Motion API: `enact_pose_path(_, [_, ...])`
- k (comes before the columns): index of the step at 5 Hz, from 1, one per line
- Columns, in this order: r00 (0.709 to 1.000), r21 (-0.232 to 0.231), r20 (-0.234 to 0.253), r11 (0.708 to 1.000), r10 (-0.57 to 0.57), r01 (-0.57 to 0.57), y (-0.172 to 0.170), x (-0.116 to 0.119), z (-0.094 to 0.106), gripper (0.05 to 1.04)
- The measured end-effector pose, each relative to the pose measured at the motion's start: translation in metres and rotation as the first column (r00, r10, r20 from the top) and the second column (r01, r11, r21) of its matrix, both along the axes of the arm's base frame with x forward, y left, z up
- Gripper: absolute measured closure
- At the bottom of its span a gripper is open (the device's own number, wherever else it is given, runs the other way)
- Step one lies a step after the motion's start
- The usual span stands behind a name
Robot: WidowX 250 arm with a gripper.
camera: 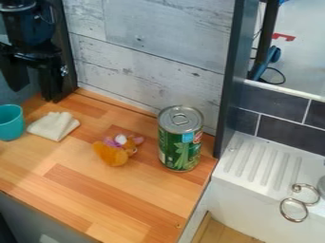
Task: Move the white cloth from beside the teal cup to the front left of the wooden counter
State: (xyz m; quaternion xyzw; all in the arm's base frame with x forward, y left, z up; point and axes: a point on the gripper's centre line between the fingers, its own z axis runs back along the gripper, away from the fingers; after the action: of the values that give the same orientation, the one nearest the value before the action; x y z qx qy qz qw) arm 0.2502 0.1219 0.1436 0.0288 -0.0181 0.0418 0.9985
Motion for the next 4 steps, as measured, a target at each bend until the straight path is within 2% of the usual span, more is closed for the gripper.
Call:
enact_pose_path(1, [1.000,-0.014,-0.022,1.000,-0.001,0.001,-0.001,0.000,-0.007,0.079])
enact_pose_path(2, [1.000,-0.042,-0.012,0.999,-0.019,0.018,0.005,0.019,-0.014,0.079])
enact_pose_path(3, [1.000,-0.030,-0.007,0.999,0.012,-0.012,0.029,0.042,-0.029,0.079])
enact_pose_path(4, [1.000,-0.029,-0.016,1.000,-0.008,0.008,0.039,0.060,-0.048,0.079])
